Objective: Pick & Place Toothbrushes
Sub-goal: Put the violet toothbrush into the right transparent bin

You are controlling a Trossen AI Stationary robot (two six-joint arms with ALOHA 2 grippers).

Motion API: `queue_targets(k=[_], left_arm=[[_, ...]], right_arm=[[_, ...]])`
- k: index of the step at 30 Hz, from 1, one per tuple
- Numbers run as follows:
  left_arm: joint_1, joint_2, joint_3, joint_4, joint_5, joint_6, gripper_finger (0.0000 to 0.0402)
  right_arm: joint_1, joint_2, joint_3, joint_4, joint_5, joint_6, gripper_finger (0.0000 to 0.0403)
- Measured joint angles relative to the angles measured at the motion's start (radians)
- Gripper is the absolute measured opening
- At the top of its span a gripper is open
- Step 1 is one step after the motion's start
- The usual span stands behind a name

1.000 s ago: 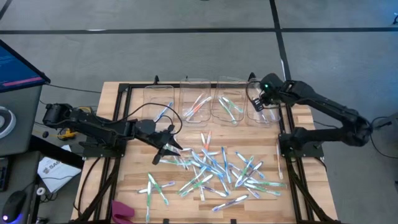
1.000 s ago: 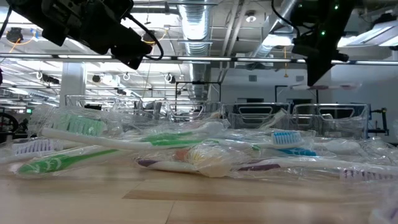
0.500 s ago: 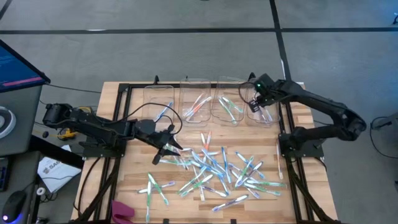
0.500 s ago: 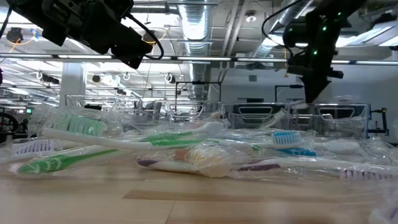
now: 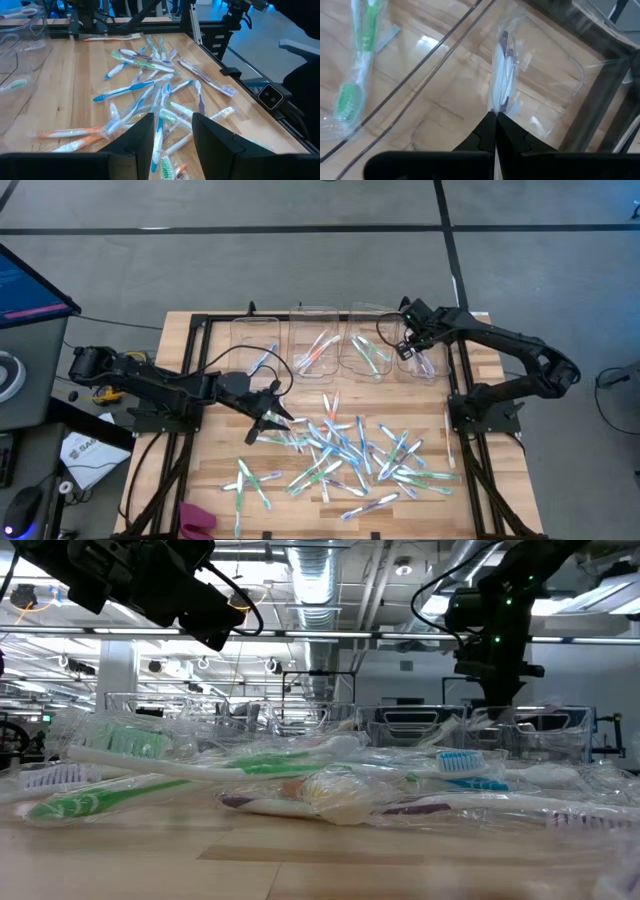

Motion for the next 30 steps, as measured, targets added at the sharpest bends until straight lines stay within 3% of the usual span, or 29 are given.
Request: queue_targets(k=[15,30], left_arm=[[0.000,0.000,0.000,0.000,0.000,0.022,0.0126],[0.000,0.000,0.000,0.010,0.000,0.022,0.0126]], right_arm=[[-0.013,0.000,0.000,-0.004,0.031,-0.206,0.0000],[-0.024,0.000,0.000,-0.003,0.029,-0.248,0.0007]])
